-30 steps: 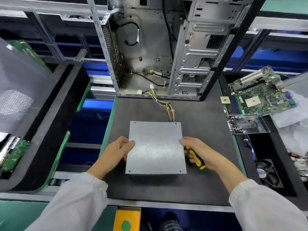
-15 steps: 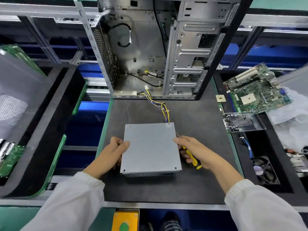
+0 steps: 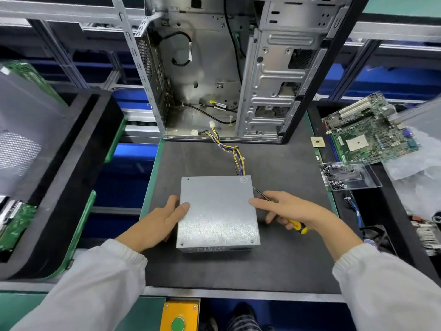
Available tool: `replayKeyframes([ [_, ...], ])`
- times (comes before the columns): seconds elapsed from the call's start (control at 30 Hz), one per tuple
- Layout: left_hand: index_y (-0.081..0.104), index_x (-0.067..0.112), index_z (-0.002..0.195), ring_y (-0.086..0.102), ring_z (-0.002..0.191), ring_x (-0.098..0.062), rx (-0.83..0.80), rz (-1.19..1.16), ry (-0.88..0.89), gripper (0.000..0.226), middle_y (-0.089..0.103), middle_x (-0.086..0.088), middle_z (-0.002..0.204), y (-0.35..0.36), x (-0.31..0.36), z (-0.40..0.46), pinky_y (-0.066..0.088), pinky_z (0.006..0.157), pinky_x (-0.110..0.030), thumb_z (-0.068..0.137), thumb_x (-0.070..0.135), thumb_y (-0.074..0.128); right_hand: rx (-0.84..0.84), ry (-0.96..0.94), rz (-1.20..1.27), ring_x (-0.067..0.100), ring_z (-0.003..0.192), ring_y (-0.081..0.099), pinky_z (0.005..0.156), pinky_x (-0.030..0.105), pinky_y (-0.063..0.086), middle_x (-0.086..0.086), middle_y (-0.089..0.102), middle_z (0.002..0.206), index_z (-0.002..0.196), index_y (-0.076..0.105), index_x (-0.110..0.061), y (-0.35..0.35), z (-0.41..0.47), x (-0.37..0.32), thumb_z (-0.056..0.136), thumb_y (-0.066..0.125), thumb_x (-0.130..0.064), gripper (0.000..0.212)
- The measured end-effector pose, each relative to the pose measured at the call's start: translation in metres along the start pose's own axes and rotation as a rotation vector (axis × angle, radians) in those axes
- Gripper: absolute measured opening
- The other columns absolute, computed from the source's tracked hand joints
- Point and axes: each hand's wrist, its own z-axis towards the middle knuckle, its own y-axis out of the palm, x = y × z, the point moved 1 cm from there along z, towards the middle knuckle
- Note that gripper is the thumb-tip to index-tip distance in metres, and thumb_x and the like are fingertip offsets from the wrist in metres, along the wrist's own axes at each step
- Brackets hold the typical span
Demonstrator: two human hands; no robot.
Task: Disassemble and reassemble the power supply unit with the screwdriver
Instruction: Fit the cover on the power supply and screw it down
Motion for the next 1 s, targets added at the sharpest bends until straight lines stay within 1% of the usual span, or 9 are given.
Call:
replayKeyframes([
  [0.13, 0.042, 0.033, 0.125, 0.062, 0.107, -0.023, -0.016, -0.074, 0.011, 0.054, 0.067, 0.003, 0.118, 0.004, 0.0, -0.002, 0.048, 0.093, -0.033, 0.09, 0.068, 0.023, -0.138, 0.025, 0.035, 0.012, 0.047, 0.027, 0.038, 0.02, 0.028, 0.019, 0.071, 0.092, 0.109, 0.06, -0.035, -0.003, -0.002, -0.006, 0.068, 0.066, -0.071, 0.055],
  [0.27, 0.048, 0.05, 0.117, 0.061, 0.088, 0.004, -0.014, -0.149, 0.033, 0.033, 0.065, 0.014, 0.108, 0.008, 0.004, -0.008, 0.047, 0.066, -0.012, 0.093, 0.061, 0.027, -0.194, 0.001, 0.104, 0.01, 0.047, 0.025, 0.039, 0.018, 0.024, 0.011, 0.07, 0.099, 0.112, 0.06, -0.029, -0.003, -0.003, -0.008, 0.08, 0.065, -0.055, 0.041],
  [0.33, 0.051, 0.043, 0.107, 0.055, 0.087, 0.017, 0.024, -0.216, 0.041, 0.031, 0.056, 0.009, 0.109, 0.009, 0.003, -0.006, 0.043, 0.081, -0.008, 0.09, 0.06, 0.032, -0.195, -0.03, 0.179, 0.008, 0.046, 0.025, 0.038, 0.016, 0.026, 0.009, 0.07, 0.104, 0.114, 0.061, -0.025, 0.0, -0.002, -0.005, 0.084, 0.065, -0.047, 0.038],
  [0.4, 0.045, 0.046, 0.121, 0.05, 0.101, 0.022, 0.045, -0.292, 0.077, 0.036, 0.05, 0.017, 0.124, 0.013, -0.001, -0.002, 0.036, 0.102, -0.019, 0.09, 0.06, 0.034, -0.187, -0.055, 0.238, 0.006, 0.045, 0.026, 0.037, 0.015, 0.028, 0.009, 0.07, 0.106, 0.116, 0.062, -0.022, 0.004, -0.001, -0.003, 0.084, 0.066, -0.043, 0.039],
  [0.47, 0.034, 0.051, 0.137, 0.05, 0.116, 0.012, 0.091, -0.382, 0.124, 0.036, 0.049, 0.03, 0.131, 0.02, -0.003, 0.003, 0.039, 0.101, -0.025, 0.102, 0.046, 0.036, -0.161, -0.071, 0.258, 0.006, 0.045, 0.027, 0.037, 0.015, 0.029, 0.008, 0.071, 0.106, 0.118, 0.062, -0.023, 0.008, -0.003, -0.001, 0.083, 0.067, -0.044, 0.041],
  [0.57, 0.045, 0.056, 0.125, 0.056, 0.115, 0.0, 0.224, -0.536, 0.195, 0.058, 0.057, 0.03, 0.123, 0.021, 0.006, 0.013, 0.047, 0.087, -0.026, 0.094, 0.007, 0.044, 0.052, -0.165, 0.321, 0.007, 0.041, 0.028, 0.035, 0.018, 0.028, 0.01, 0.072, 0.099, 0.11, 0.064, -0.017, -0.007, -0.01, 0.008, 0.083, 0.069, -0.035, 0.032],
  [0.7, 0.052, 0.043, 0.128, 0.057, 0.115, 0.0, 0.409, -0.592, 0.306, 0.042, 0.058, 0.021, 0.127, 0.021, 0.016, 0.016, 0.05, 0.085, -0.02, 0.094, 0.018, 0.049, 0.524, -0.302, 0.166, 0.015, 0.036, 0.039, 0.038, 0.024, 0.036, 0.006, 0.071, 0.073, 0.083, 0.066, -0.007, -0.048, -0.026, 0.037, 0.084, 0.07, -0.019, 0.013],
  [0.83, 0.058, 0.037, 0.12, 0.065, 0.093, 0.0, 0.489, -0.659, 0.28, 0.028, 0.065, 0.018, 0.11, 0.034, 0.025, 0.017, 0.054, 0.067, -0.018, 0.102, 0.021, 0.044, 0.591, -0.247, -0.1, 0.0, 0.04, 0.048, 0.042, 0.01, 0.034, -0.018, 0.058, 0.051, 0.071, 0.067, -0.02, -0.04, -0.025, 0.06, 0.079, 0.075, -0.014, 0.012],
  [1.0, 0.058, 0.03, 0.117, 0.064, 0.09, -0.002, 0.535, -0.702, 0.265, 0.028, 0.066, 0.015, 0.104, 0.038, 0.032, 0.016, 0.051, 0.07, -0.021, 0.101, 0.015, 0.041, 0.63, -0.271, -0.175, -0.003, 0.068, 0.055, 0.061, 0.006, 0.038, -0.005, 0.061, 0.077, 0.076, 0.068, -0.026, -0.025, -0.012, 0.075, 0.076, 0.078, -0.017, 0.014],
])
